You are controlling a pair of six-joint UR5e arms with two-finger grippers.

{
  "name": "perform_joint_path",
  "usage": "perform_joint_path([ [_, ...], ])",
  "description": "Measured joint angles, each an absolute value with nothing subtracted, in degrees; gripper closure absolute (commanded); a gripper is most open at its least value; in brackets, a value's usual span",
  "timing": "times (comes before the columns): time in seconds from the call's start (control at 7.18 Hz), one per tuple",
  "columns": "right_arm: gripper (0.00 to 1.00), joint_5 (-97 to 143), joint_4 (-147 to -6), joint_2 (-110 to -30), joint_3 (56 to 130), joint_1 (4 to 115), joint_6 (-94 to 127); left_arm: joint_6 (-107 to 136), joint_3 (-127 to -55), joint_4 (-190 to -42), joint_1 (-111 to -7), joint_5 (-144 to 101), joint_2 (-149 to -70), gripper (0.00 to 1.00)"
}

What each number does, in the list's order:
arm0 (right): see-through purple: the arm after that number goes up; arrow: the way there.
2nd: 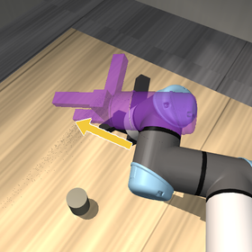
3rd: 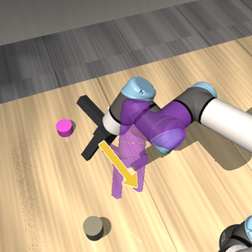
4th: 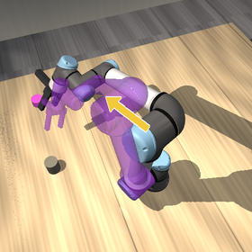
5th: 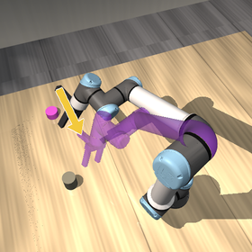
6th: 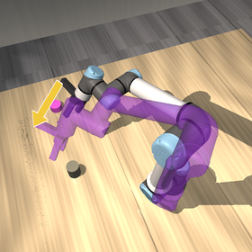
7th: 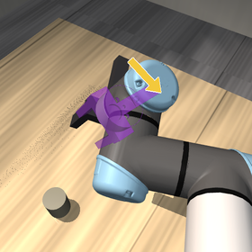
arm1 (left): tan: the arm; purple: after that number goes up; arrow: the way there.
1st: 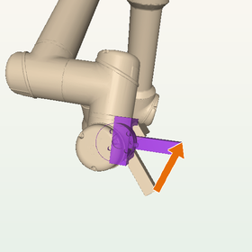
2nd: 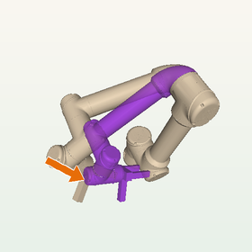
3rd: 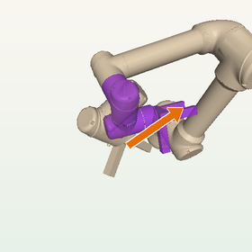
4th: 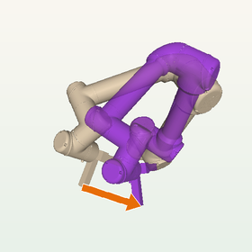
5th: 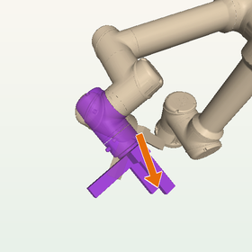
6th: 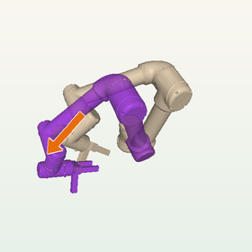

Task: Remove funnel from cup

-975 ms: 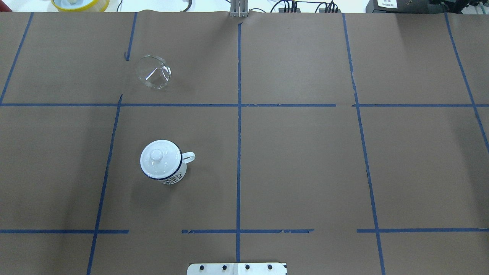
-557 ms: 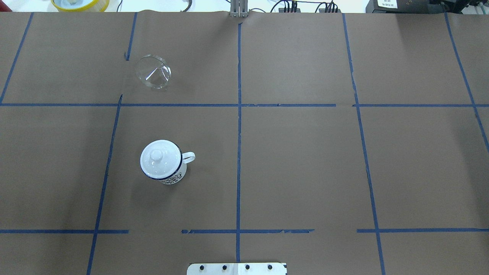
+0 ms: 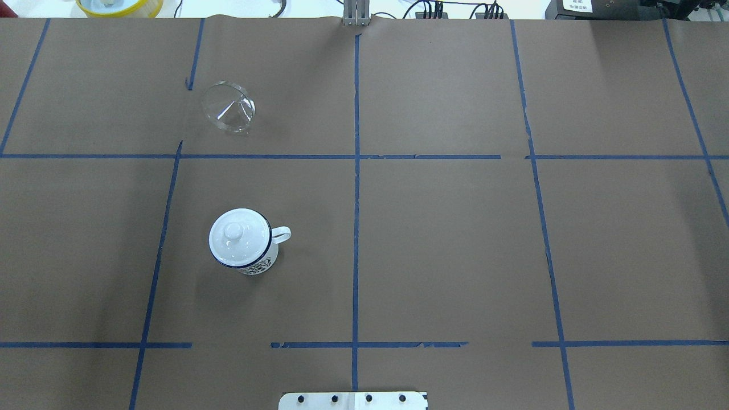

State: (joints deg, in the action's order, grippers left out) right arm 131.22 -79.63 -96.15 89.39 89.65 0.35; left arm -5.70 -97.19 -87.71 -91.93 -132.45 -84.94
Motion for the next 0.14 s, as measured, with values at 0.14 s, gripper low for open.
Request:
perform_joint_path([
  [0.14,0.0,131.2,-79.6,-96.2,89.4,89.6,0.4,-5.7,-97.2,-87.7,-91.9,-132.5,-84.9,0.0],
])
